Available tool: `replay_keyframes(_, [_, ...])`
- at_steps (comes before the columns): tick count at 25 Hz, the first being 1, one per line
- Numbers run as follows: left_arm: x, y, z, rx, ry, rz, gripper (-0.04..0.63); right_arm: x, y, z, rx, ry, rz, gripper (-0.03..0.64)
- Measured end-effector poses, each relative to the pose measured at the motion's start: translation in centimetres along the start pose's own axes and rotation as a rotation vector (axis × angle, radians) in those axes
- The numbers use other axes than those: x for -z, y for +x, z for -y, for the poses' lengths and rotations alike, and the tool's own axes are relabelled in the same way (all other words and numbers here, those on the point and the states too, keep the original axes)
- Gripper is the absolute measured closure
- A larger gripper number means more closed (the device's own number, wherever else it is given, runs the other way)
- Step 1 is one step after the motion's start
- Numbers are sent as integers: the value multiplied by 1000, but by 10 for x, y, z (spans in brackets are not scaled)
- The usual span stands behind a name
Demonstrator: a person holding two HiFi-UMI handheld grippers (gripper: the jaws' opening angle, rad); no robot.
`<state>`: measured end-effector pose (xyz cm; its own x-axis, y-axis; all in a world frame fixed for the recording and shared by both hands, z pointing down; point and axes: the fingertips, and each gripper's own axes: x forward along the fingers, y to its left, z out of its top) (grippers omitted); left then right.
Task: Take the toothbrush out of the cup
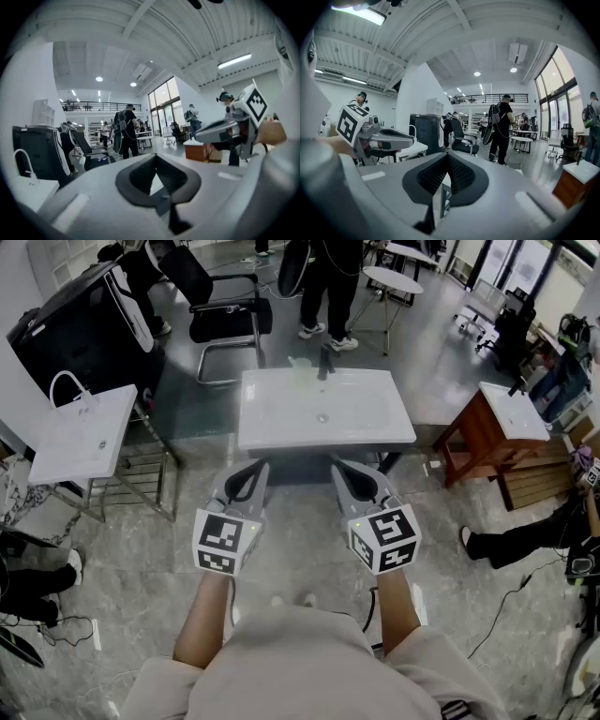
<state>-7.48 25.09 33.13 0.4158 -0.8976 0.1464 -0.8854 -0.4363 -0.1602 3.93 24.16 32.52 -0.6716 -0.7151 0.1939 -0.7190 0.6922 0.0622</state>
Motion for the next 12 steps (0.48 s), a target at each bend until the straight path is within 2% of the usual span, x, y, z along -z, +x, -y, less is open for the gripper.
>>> replay_keyframes(12, [17, -12, -18, 31, -5, -9, 594, 3, 14, -20, 21, 42, 26, 611])
